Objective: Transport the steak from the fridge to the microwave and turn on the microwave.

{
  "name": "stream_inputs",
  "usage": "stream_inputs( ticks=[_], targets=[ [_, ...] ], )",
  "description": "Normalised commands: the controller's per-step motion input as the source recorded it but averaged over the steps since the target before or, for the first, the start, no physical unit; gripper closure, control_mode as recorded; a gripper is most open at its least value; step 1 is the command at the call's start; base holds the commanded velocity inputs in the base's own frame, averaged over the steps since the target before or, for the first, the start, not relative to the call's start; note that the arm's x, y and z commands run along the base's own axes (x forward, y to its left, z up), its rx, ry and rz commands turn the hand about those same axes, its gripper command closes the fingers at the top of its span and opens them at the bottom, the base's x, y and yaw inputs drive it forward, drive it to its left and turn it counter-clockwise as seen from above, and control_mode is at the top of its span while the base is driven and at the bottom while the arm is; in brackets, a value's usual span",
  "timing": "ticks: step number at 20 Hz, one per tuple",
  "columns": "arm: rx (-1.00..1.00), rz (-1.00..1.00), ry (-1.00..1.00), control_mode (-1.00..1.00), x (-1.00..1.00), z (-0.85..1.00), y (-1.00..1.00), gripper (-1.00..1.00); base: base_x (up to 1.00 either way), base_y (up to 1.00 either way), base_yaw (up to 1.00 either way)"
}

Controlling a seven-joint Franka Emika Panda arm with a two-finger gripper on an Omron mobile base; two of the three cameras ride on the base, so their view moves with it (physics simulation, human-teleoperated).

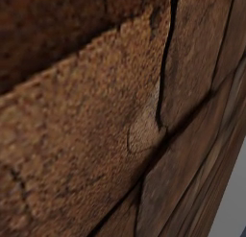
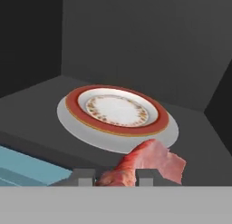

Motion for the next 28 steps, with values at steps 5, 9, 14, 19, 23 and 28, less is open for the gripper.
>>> stream_inputs(
  ticks=[5,9,14,19,23,28],
  targets=[
    [0.0,-0.05,-0.03,-1.0,0.55,0.0,-0.31,1.0,0.0,0.0,0.0],
    [0.0,0.0,0.0,-1.0,0.43,0.08,-0.37,1.0,0.0,0.0,0.0],
    [0.0,0.0,0.0,-1.0,0.29,0.23,-0.19,1.0,0.0,0.0,0.0],
    [0.0,0.0,0.0,-1.0,0.43,0.07,-0.03,1.0,0.0,0.0,0.0],
    [0.0,0.0,0.0,-1.0,0.61,0.0,0.0,1.0,0.0,0.0,0.0],
    [0.0,0.07,0.0,-1.0,0.57,-0.02,0.0,1.0,0.0,0.0,0.0]
  ],
)
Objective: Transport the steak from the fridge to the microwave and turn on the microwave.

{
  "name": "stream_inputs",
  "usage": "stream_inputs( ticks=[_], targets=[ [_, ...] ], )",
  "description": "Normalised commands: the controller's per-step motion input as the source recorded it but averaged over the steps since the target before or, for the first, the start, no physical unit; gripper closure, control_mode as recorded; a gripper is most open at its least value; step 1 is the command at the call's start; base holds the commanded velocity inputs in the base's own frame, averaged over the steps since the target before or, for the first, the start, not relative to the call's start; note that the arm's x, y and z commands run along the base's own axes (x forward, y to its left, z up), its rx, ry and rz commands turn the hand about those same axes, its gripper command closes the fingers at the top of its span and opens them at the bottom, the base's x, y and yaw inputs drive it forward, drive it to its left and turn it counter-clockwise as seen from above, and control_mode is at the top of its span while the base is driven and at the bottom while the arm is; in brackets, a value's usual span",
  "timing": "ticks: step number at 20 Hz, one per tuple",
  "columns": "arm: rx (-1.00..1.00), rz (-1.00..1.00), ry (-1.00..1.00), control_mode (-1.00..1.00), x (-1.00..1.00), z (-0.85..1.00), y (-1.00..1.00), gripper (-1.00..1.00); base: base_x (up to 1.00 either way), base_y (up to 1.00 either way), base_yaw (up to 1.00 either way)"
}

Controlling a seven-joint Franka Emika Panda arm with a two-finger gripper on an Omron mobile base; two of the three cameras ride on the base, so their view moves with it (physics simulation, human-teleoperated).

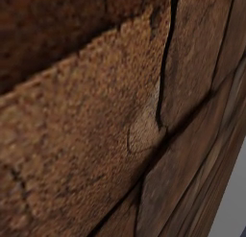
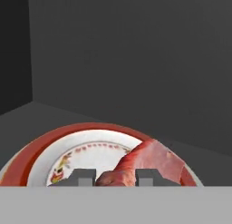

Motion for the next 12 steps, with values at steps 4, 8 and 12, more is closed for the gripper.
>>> stream_inputs(
  ticks=[4,8,12],
  targets=[
    [0.0,0.1,0.0,-1.0,0.53,-0.07,0.0,1.0,0.0,0.0,0.0],
    [0.0,0.09,0.0,-1.0,0.5,-0.11,0.0,1.0,0.0,0.0,0.0],
    [0.0,0.07,0.0,-1.0,0.48,-0.13,0.0,1.0,0.0,0.0,0.0]
  ],
)
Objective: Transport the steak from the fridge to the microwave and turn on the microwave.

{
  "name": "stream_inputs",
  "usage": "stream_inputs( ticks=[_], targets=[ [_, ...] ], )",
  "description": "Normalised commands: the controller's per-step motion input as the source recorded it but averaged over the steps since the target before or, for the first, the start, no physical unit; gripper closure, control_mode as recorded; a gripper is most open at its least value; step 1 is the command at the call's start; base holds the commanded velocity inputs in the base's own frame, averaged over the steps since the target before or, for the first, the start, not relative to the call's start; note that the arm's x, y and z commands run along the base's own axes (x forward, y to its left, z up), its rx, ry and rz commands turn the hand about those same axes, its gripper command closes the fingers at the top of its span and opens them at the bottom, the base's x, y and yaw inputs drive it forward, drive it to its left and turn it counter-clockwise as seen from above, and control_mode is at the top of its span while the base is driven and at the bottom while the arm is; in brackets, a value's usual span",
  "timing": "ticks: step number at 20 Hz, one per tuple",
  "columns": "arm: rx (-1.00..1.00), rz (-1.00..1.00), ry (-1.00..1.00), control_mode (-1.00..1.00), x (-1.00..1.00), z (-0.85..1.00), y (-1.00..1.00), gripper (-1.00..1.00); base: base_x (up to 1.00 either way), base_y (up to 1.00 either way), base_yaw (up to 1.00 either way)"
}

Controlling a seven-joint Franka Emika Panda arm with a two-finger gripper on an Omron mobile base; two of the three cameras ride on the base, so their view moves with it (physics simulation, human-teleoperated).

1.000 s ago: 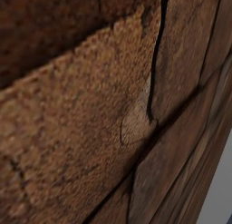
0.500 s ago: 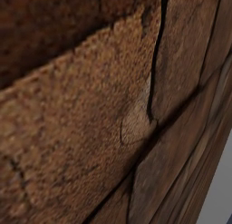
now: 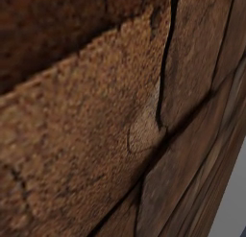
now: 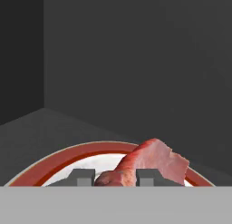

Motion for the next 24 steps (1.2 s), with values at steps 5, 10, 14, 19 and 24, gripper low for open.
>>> stream_inputs(
  ticks=[5,10,14,19,24],
  targets=[
    [0.0,0.03,0.02,-1.0,0.38,-0.14,0.0,1.0,0.0,0.0,0.0],
    [0.04,0.0,0.07,-1.0,0.21,-0.11,0.0,1.0,0.0,0.0,0.0],
    [0.03,0.0,0.07,-1.0,0.01,-0.04,0.04,1.0,0.0,0.0,0.0],
    [0.01,-0.04,0.03,-1.0,-0.18,0.0,0.07,-1.0,0.0,0.0,0.0],
    [0.07,-0.14,-0.1,-1.0,-0.82,0.14,0.01,-1.0,0.0,0.0,0.0]
  ],
)
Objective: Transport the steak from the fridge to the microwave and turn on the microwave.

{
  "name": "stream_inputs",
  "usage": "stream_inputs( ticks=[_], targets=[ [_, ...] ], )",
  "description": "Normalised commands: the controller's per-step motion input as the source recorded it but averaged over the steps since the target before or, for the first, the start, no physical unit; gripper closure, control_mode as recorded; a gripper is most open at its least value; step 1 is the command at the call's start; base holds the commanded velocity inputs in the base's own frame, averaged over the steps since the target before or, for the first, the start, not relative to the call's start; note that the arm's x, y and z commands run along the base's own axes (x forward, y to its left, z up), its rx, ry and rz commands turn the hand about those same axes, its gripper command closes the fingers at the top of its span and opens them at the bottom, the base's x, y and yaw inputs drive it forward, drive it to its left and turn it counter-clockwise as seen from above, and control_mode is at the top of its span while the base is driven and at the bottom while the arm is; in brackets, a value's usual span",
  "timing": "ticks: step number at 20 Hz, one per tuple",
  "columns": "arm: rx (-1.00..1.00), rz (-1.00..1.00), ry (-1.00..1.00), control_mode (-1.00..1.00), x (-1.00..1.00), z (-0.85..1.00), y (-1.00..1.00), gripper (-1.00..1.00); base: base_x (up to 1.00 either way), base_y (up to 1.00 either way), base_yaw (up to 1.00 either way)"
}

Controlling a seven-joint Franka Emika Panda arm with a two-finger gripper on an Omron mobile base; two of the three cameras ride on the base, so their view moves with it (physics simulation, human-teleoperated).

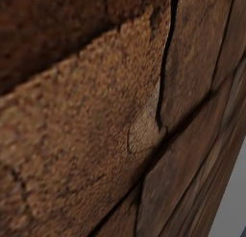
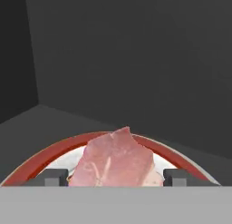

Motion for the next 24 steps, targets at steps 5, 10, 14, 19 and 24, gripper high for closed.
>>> stream_inputs(
  ticks=[5,10,14,19,24],
  targets=[
    [0.08,-0.08,-0.15,-1.0,-0.91,0.65,0.14,-1.0,0.0,0.0,0.0],
    [0.08,0.05,-0.03,-1.0,-1.0,0.59,0.0,-1.0,0.0,0.0,0.0],
    [0.0,0.1,0.09,-1.0,-1.0,0.06,0.02,-1.0,0.0,0.0,0.0],
    [0.0,0.01,0.17,-1.0,-1.0,0.0,0.2,-1.0,0.0,0.0,0.0],
    [0.0,0.0,0.11,-1.0,-1.0,-0.07,0.33,-1.0,0.0,0.0,0.0]
  ],
)
